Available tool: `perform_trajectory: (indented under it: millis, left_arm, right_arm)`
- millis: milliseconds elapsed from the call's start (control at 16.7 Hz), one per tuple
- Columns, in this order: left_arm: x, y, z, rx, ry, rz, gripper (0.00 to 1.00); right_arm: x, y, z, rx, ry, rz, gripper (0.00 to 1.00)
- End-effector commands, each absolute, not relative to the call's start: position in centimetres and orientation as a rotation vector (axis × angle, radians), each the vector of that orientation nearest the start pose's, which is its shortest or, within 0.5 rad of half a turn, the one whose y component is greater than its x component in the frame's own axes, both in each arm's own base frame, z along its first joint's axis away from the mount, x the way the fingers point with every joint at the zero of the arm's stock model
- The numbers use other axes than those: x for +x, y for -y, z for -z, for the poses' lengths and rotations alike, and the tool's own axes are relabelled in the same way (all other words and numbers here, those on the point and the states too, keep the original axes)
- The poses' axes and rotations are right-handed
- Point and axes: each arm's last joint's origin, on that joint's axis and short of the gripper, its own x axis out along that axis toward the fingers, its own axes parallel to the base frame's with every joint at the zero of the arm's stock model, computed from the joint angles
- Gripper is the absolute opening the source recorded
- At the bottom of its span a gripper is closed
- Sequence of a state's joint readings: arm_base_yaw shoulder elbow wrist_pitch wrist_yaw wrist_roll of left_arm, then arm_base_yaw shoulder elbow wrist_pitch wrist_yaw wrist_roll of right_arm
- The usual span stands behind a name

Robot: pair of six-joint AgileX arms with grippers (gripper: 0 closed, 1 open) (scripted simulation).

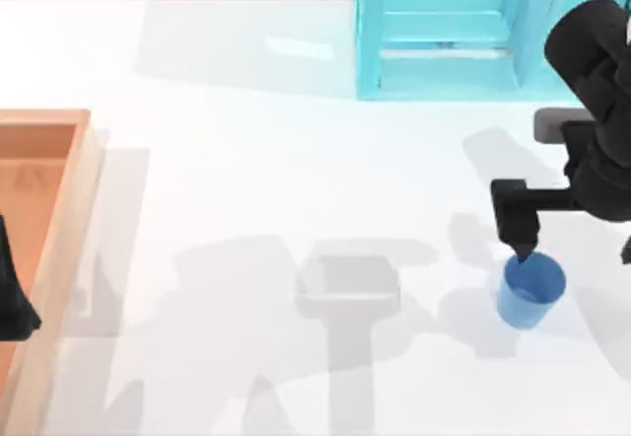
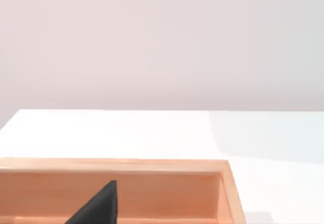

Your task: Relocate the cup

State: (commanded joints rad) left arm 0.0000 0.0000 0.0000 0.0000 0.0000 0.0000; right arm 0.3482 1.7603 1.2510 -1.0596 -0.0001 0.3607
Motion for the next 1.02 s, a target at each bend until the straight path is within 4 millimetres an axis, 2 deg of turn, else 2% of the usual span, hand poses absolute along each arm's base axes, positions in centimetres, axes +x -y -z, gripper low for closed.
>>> perform_trajectory:
  millis: [180,300,600,1020]
  left_arm:
    - [10.6,0.1,-16.0,0.000,0.000,0.000,1.00]
    - [10.6,0.1,-16.0,0.000,0.000,0.000,1.00]
    - [10.6,0.1,-16.0,0.000,0.000,0.000,1.00]
    - [10.6,0.1,-16.0,0.000,0.000,0.000,1.00]
  right_arm:
    - [29.9,-11.1,-15.7,0.011,-1.562,0.005,1.00]
    - [29.6,-11.1,-14.1,0.009,-1.568,0.007,1.00]
    - [29.5,-11.1,-13.6,0.008,-1.571,0.007,1.00]
    - [29.5,-11.1,-13.6,0.008,-1.571,0.007,0.47]
